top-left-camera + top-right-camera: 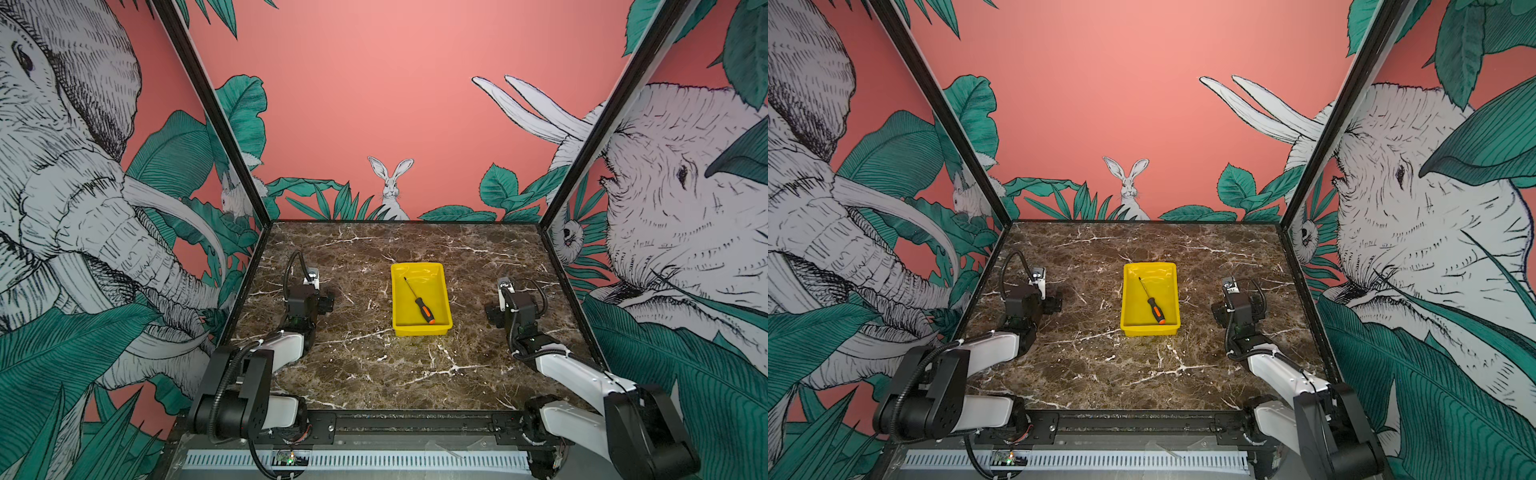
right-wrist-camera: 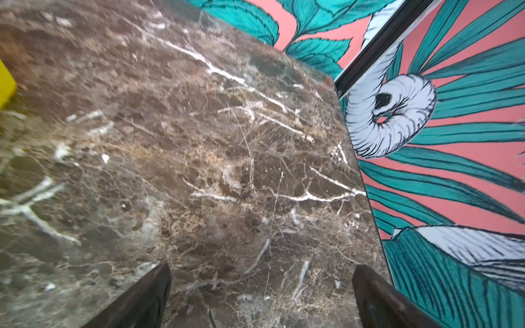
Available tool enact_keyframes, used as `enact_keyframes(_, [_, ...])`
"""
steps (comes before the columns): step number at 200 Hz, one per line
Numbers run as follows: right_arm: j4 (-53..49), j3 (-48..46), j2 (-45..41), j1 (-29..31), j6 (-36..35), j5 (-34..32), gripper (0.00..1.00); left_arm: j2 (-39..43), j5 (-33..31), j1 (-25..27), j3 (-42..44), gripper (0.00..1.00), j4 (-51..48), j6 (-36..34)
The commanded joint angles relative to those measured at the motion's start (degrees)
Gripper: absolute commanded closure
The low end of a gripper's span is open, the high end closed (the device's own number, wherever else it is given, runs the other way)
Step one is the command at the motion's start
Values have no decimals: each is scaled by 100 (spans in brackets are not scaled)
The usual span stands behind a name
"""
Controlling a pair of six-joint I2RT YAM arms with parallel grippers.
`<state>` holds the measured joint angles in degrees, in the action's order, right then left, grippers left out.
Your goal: Put the screwdriver in the bin
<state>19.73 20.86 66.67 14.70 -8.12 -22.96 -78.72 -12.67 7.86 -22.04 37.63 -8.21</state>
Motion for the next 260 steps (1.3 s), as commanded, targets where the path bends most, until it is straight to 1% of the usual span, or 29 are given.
enact_keyframes(1, [918,34,144,-138,-41,313,1,-41,114,-59,30,1,693,-129])
enact_keyframes(37, [1209,-85,277,-451,29,828,1,-372,352,-118,112,1,1205,-85])
enact_keyframes(77, [1835,-180,631,-634,66,1223,1,-449,537,-163,42,1,1118,-103])
enact_keyframes(98, [2545,-158,1004,-648,92,1389,1,-490,726,-210,33,1,1124,-113])
enact_keyframes(112, [3183,-159,1420,-674,118,1489,1,-601,829,-236,67,1,1276,-120])
enact_keyframes(127, [3275,-64,1751,-721,154,1543,1,-757,882,-276,86,1,1456,-95])
enact_keyframes(136, [3298,-92,1788,-812,288,1549,1,-832,926,-292,86,1,1546,-89])
enact_keyframes(144, [3430,-162,1845,-944,381,1742,1,-863,966,-321,88,1,1572,-77])
enact_keyframes(154, [3868,-264,2054,-1089,461,2024,1,-860,985,-331,74,0,1552,-67])
enact_keyframes(166, [4293,-325,2290,-1214,568,2214,1,-839,1031,-341,47,1,1477,-67])
enact_keyframes(183, [3825,-204,2157,-1364,662,2408,1,-804,1098,-351,25,1,1386,-87])
enact_keyframes(193, [3864,-128,2241,-1415,682,2703,1,-794,1108,-354,25,0,1388,-85])
enact_keyframes(207, [3371,71,2188,-1493,601,3120,1,-776,1126,-367,33,1,1386,-85])
enact_keyframes(220, [3407,93,2235,-1589,681,3334,1,-777,1142,-355,33,1,1389,-85])
enact_keyframes(241, [3380,109,2236,-1611,702,3310,1,-660,1146,-364,42,1,1282,-86])
enact_keyframes(248, [3348,127,2236,-1611,774,3145,1,-605,1148,-363,36,1,1220,-85])
enact_keyframes(260, [3282,146,2221,-1611,925,2632,1,-518,1169,-364,12,1,1096,-93])
